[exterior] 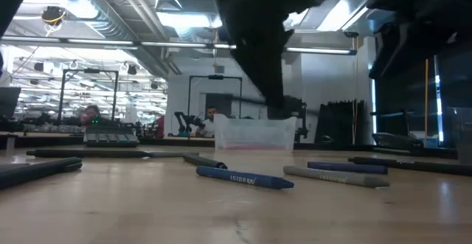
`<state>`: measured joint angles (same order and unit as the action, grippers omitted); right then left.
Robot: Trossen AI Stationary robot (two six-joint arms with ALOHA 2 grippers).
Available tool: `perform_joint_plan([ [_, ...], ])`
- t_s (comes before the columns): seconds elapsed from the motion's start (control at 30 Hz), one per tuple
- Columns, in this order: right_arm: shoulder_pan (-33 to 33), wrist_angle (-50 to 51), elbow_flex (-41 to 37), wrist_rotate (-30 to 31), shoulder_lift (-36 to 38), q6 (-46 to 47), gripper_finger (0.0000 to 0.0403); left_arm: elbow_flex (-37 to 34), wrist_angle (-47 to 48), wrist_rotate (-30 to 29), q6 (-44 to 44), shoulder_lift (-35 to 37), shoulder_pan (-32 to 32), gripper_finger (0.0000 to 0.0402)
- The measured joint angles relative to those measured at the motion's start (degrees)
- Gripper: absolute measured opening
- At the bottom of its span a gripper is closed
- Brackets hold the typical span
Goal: Sort crayons/erasers/pens/pencils in bins
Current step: Put the black pencil into the top transparent bin
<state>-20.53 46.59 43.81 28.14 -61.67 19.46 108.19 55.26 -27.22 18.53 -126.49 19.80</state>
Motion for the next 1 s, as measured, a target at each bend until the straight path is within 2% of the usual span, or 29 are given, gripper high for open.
perform_joint_plan([
  [0.1,0.00,-0.95,0.02,0.15,0.06,0.00,0.0245,-0.14,1.21,-2.14,-2.95,2.45,-4.13,0.0003],
  [0.37,0.00,-0.39,0.04,1.37,1.61,-0.59,0.0245,-0.23,1.59,-2.69,-15.35,6.31,-18.36,0.0003],
  [0.63,2.72,-0.41,0.04,8.68,4.35,-6.41,0.0245,-0.23,-0.07,-1.62,-25.48,6.33,-33.65,0.0003],
  [0.73,5.91,-0.60,0.04,8.87,5.54,-8.95,0.0245,-0.23,-2.53,2.04,-27.69,6.33,-38.36,0.0003],
  [0.87,11.03,-1.29,0.04,8.92,6.74,-10.74,0.0245,-2.25,-9.30,12.02,-30.88,6.39,-42.01,0.0002],
  [1.0,14.93,-1.30,0.04,8.75,7.17,-10.47,0.0245,-4.85,-12.13,13.66,-33.02,6.39,-42.69,0.0002],
])
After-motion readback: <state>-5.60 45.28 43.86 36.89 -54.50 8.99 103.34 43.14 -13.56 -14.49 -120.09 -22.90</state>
